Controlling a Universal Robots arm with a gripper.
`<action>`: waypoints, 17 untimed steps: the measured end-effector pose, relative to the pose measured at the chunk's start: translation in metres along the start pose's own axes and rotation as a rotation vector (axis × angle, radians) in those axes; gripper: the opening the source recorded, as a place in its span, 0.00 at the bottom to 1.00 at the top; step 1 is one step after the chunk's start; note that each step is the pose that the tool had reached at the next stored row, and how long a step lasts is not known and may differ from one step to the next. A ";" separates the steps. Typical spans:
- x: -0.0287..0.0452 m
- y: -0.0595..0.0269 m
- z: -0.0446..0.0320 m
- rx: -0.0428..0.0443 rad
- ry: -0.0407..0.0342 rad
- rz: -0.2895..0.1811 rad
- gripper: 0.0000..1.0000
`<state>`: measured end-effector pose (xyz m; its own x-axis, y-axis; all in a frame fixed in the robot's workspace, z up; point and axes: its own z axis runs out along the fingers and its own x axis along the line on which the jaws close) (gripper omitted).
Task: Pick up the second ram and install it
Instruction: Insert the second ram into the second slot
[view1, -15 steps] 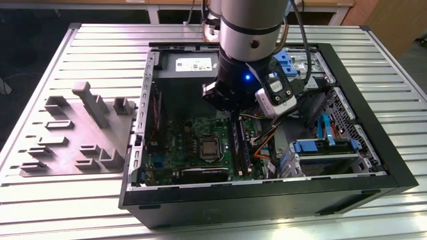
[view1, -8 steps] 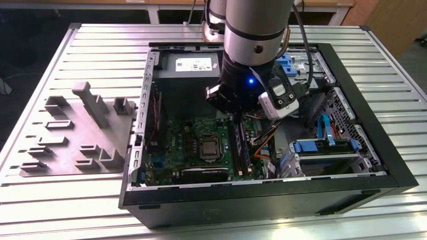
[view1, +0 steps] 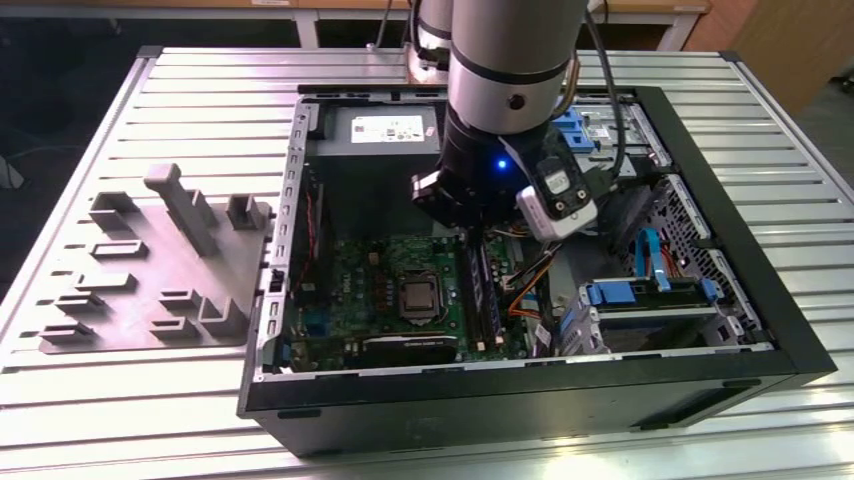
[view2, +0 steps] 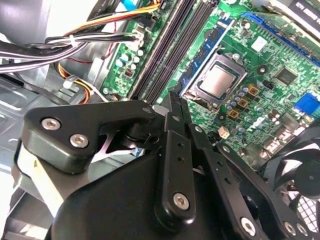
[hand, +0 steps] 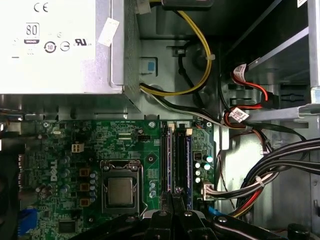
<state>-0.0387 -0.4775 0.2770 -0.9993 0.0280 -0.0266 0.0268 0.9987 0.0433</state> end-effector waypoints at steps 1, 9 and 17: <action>0.0000 -0.0001 0.0017 0.0003 -0.0007 0.000 0.11; 0.0004 -0.0006 0.0135 0.0002 -0.0062 -0.001 0.11; 0.0002 -0.0008 0.0186 0.0000 -0.0071 -0.007 0.11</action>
<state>-0.0384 -0.4775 0.2584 -0.9992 0.0216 -0.0340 0.0201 0.9989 0.0431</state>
